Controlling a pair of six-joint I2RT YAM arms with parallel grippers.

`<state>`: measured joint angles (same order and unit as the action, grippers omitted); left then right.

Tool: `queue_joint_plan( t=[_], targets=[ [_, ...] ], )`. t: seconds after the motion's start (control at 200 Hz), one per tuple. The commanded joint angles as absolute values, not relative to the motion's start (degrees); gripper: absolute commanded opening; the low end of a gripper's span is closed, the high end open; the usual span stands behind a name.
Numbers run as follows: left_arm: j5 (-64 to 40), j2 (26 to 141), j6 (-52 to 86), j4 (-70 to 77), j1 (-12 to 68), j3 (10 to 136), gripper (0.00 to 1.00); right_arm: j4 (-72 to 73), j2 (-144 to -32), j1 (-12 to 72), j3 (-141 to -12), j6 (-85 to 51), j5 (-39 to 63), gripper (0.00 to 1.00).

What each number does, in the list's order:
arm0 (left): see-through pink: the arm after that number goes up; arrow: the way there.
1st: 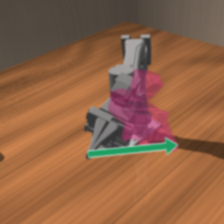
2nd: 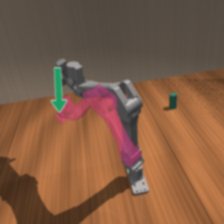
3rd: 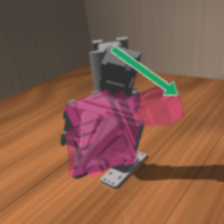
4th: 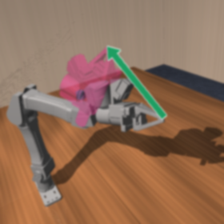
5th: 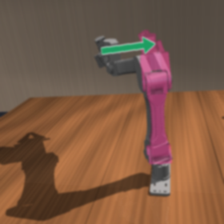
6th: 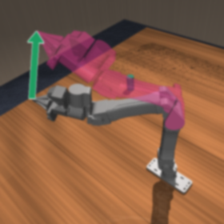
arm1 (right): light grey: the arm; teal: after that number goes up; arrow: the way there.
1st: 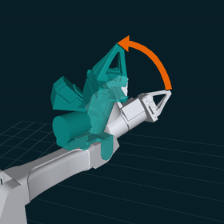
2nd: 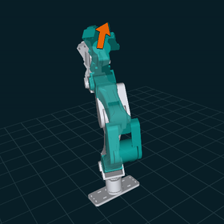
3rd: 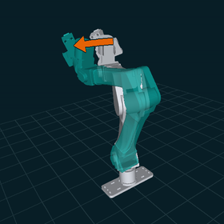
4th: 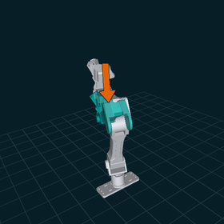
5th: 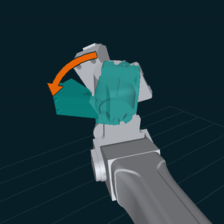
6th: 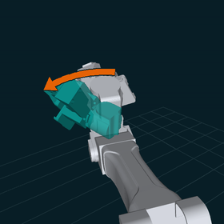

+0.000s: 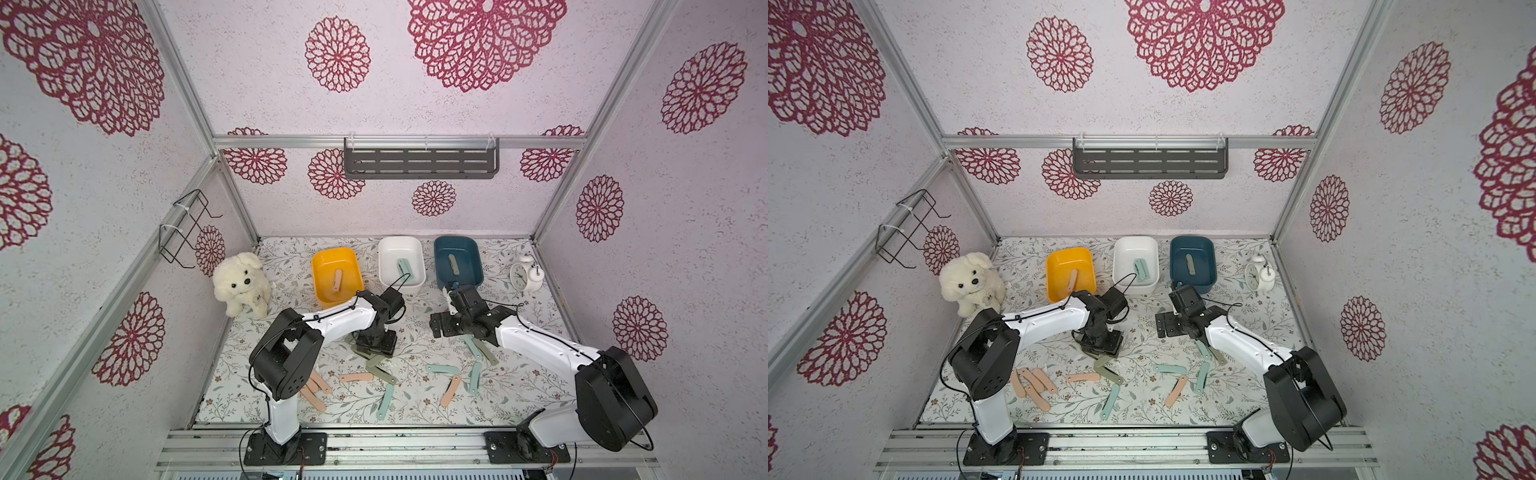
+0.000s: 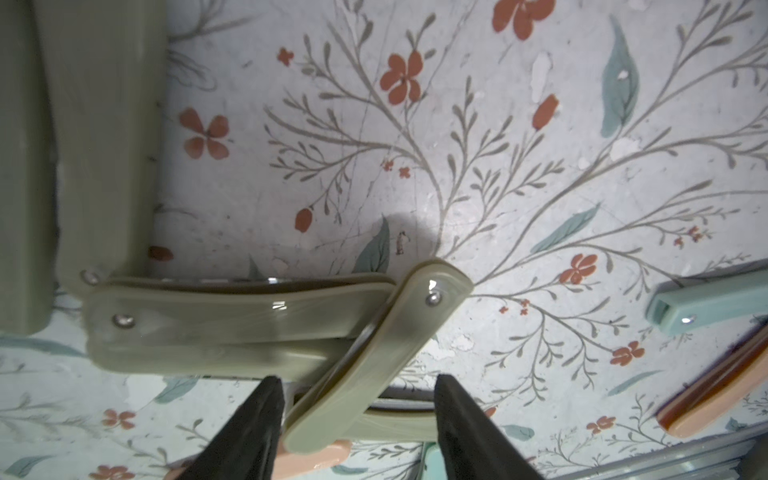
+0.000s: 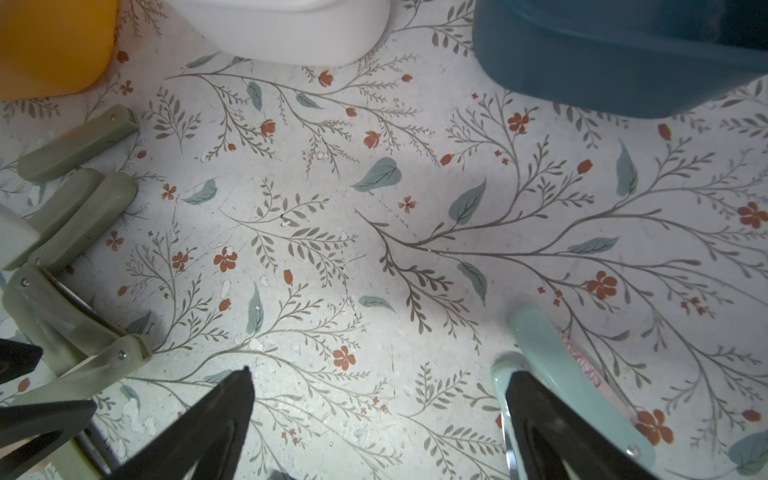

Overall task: Place the fruit knives into the storage box by color
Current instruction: Pick up the fruit knife from the center of the board.

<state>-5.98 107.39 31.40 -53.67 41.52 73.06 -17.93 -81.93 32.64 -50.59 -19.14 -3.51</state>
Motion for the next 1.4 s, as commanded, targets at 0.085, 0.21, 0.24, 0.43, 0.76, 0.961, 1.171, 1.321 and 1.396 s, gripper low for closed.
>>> queue_joint_plan(
  t=[0.085, 0.21, 0.24, 0.43, 0.76, 0.961, 1.171, 1.321, 1.396],
  targets=[
    [-5.84, 108.18, 30.82, -52.56, 42.31, 71.81, 0.53, -17.33, -80.42, 32.15, -50.82, -19.42, -3.02, 1.0],
    [-5.58, 109.02, 30.81, -52.34, 42.58, 71.46, 0.48, -17.14, -80.61, 32.12, -50.99, -19.44, -2.81, 0.99],
    [-5.49, 109.22, 30.79, -52.3, 42.7, 71.43, 0.48, -17.14, -80.63, 32.09, -50.98, -19.42, -2.86, 0.99],
    [-5.12, 110.63, 31.05, -52.54, 43.63, 71.8, 0.49, -17.14, -80.38, 32.07, -50.89, -19.42, -2.9, 0.99],
    [-2.04, 111.62, 31.39, -55.54, 46.02, 73.35, 0.45, -16.73, -80.76, 31.7, -51.15, -19.25, -2.61, 0.99],
    [1.63, 114.02, 31.39, -58.66, 48.42, 74.68, 0.33, -16.87, -80.51, 31.4, -51.08, -19.07, -2.84, 0.99],
    [3.1, 113.75, 31.91, -59.52, 49.42, 74.36, 0.28, -16.97, -79.85, 31.07, -51.14, -19.0, -2.9, 0.99],
    [3.71, 113.09, 32.1, -60.01, 49.39, 75.7, 0.22, -17.05, -79.5, 30.86, -51.42, -18.99, -2.91, 0.99],
    [3.76, 112.06, 32.04, -60.08, 49.37, 76.69, 0.18, -17.15, -79.24, 30.76, -51.61, -18.98, -3.05, 0.99]
  ],
)
